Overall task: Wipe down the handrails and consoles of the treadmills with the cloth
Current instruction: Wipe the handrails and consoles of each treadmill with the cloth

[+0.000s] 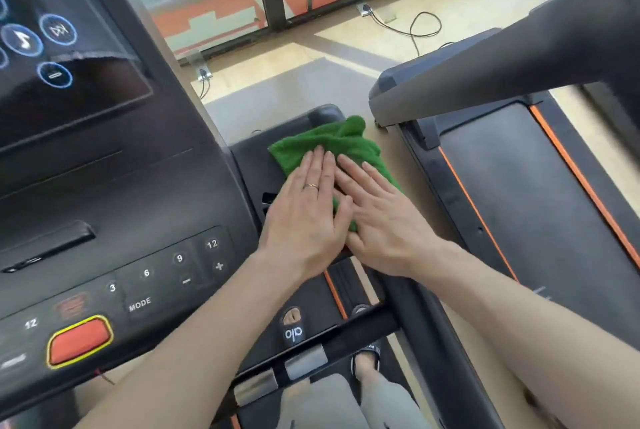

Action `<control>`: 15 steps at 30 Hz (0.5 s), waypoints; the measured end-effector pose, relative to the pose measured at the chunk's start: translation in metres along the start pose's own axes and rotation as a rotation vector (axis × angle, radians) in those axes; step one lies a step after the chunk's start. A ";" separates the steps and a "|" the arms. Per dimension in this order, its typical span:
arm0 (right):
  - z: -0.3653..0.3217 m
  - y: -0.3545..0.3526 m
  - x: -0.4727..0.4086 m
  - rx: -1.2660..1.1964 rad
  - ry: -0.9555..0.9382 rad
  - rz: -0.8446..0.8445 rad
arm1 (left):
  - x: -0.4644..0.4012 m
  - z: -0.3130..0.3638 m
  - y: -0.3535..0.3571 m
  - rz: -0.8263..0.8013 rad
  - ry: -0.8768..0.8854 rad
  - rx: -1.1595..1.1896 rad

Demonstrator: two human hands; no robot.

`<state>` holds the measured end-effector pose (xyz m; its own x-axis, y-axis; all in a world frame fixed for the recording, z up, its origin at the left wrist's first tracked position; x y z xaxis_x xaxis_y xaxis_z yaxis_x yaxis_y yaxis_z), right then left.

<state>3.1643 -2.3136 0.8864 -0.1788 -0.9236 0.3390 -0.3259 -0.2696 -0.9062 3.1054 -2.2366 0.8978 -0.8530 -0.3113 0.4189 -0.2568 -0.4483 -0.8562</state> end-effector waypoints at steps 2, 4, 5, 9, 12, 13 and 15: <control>0.017 -0.014 -0.028 -0.032 -0.001 0.012 | -0.028 -0.012 -0.016 0.001 -0.037 -0.004; 0.030 -0.029 -0.056 -0.098 0.013 0.013 | -0.058 -0.022 -0.035 -0.007 -0.079 0.016; 0.035 -0.036 -0.070 -0.143 0.024 0.014 | -0.071 -0.027 -0.044 -0.026 -0.098 0.054; 0.033 -0.043 -0.095 -0.114 0.031 0.054 | -0.088 -0.040 -0.056 -0.041 -0.095 0.167; 0.025 -0.022 -0.055 -0.149 0.066 0.090 | -0.048 -0.024 -0.034 0.005 0.026 0.164; 0.020 -0.013 -0.032 -0.175 0.081 0.102 | -0.027 -0.018 -0.022 0.013 0.072 0.158; -0.002 0.002 0.015 -0.134 0.058 0.114 | 0.020 -0.012 -0.006 0.050 0.139 0.136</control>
<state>3.1591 -2.3269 0.8903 -0.2737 -0.9279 0.2531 -0.4208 -0.1211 -0.8990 3.0843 -2.2301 0.9076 -0.9203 -0.2214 0.3226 -0.1566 -0.5471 -0.8223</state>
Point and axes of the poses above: each hand's wrist, its own x-axis away from the middle knuckle, its own y-axis out of the palm, z = x × y, the point moved 7 cm from there along -x, towards the middle knuckle, and after that the axes turned 10 degrees about -z, right-handed, at the moved point
